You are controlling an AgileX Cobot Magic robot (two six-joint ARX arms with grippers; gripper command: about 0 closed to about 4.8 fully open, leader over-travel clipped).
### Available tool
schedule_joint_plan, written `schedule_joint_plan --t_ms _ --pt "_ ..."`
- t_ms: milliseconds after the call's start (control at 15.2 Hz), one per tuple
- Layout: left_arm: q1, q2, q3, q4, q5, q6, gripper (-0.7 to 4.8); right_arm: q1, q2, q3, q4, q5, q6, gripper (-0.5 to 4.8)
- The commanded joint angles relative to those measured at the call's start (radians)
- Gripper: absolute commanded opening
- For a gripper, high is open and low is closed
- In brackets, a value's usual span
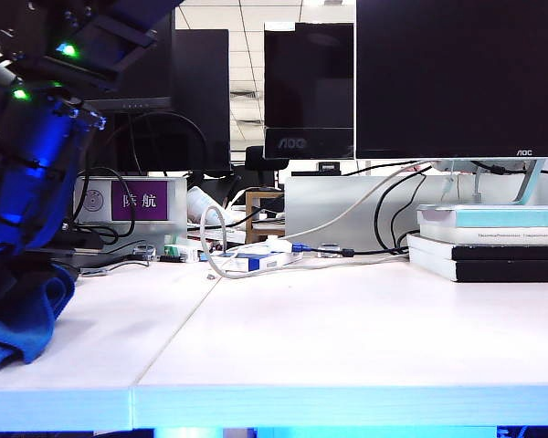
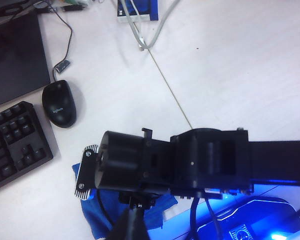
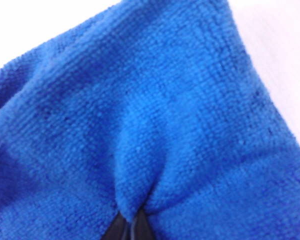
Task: Wipe the table from right to left using the rag.
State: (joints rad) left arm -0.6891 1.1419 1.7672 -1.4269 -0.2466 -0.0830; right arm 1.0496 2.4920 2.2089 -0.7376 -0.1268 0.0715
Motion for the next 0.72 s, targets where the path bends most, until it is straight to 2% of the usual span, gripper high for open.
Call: schedule_joint_plan --t_ms 66,526,723 --pt "0.001 -0.004 0.003 -0.005 -0.002 -0.003 -0.05 0.011 0.010 0.003 -0.021 0.017 0.004 -0.06" --pt "0.001 -0.009 0.003 -0.005 -0.002 -0.003 -0.05 0.010 0.009 0.003 -0.148 0.123 -0.023 -0.06" --pt "0.001 -0.009 0.003 -0.005 -0.002 -0.003 -0.05 0.005 0.006 0.003 -0.255 0.150 -0.023 -0.06"
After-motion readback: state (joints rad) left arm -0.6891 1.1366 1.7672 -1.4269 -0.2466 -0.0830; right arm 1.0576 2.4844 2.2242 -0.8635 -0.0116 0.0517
